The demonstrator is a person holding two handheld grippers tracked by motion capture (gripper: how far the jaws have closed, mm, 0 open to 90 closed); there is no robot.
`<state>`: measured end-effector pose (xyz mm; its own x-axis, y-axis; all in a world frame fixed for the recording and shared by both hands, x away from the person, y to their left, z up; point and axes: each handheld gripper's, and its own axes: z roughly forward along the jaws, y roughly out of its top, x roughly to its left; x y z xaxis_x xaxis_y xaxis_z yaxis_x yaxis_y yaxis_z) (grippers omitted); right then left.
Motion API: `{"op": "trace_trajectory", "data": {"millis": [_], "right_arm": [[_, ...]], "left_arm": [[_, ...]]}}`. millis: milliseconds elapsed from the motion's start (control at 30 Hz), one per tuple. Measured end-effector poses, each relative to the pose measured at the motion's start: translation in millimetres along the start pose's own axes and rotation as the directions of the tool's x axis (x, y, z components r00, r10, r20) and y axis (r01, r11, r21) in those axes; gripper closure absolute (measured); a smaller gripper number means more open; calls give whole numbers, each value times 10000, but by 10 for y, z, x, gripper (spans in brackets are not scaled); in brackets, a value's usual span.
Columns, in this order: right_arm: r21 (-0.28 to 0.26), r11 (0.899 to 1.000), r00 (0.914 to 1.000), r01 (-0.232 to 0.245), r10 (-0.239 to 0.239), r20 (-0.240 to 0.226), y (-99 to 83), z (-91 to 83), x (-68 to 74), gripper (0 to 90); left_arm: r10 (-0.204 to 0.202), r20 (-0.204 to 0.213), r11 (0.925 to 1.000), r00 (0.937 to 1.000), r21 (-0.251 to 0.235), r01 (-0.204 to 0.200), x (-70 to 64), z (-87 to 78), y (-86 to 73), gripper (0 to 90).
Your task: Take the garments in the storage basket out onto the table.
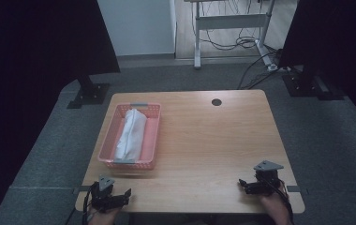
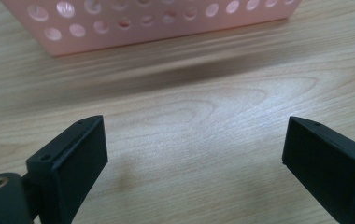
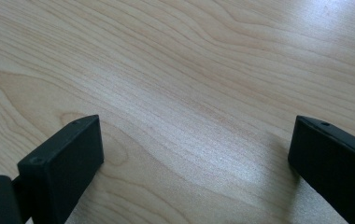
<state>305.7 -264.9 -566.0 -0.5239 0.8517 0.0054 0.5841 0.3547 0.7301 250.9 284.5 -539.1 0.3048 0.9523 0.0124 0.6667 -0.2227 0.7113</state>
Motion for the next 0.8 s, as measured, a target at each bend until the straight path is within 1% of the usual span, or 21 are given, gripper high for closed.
{"op": "trace_trajectory", "data": {"millis": [333,433,533,667,800], "right_arm": [[3,10000,10000,3,-3,-2,0,0,0,30],[5,10000,10000,13,-13,-4,0,0,0,30],[6,10000,10000,15,-15,-8,0,0,0,29],[11,10000,10000,20,-20,-10,0,0,0,28],[14,10000,10000,31,-31,-20,0,0,1,27]], "left_arm": [[-106,65,9999,9999,-102,106,-1,-80,99,66],[-123,-9,9999,9999,-75,123,1,-99,125,67],[-185,60,9998,9998,-107,185,1,-127,153,66],[-145,56,9998,9999,-117,146,-12,-161,197,66],[-259,181,9996,9995,-133,262,-13,-191,247,66]]}}
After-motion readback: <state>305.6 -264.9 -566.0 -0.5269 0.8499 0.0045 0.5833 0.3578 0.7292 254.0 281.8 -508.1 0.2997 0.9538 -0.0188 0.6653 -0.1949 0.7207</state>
